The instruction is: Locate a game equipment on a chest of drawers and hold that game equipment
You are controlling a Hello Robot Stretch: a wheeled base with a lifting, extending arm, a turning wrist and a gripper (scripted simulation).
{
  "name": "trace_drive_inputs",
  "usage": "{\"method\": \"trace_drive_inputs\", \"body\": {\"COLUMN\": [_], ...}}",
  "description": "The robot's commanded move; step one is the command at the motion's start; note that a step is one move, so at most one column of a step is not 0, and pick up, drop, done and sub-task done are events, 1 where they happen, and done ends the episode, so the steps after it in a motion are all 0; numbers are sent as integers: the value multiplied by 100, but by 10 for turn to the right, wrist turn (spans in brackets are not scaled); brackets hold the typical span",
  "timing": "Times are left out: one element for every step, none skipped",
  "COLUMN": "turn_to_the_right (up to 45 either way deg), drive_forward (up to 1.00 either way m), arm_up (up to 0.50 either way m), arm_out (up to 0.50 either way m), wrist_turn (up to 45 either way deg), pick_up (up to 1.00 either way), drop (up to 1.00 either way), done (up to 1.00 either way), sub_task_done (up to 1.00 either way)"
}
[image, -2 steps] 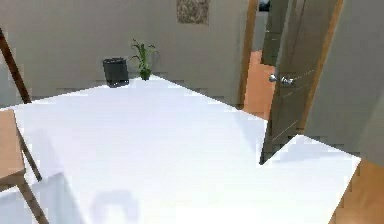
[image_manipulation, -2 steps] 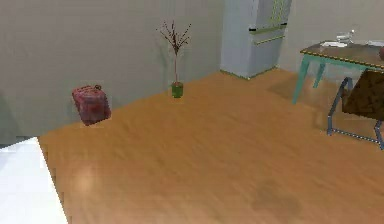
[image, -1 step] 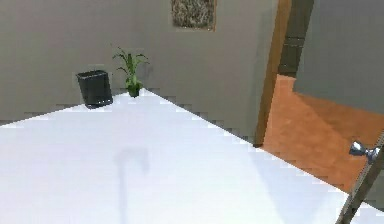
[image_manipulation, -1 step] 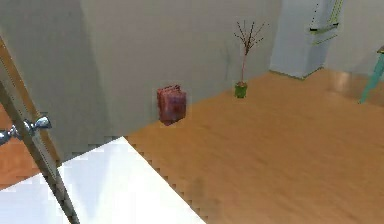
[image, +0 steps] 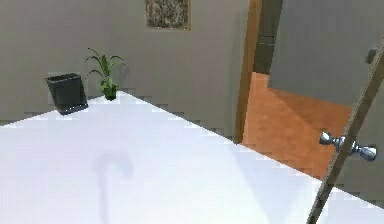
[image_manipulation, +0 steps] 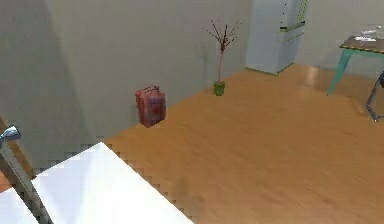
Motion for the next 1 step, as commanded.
{"method": "trace_drive_inputs", "body": {"turn_to_the_right": [0], "drive_forward": [50], "arm_up": [0], "arm_out": [0], "wrist_turn": [0], "pick_up": [0], "drop": [0], "done": [0], "sub_task_done": [0]}}
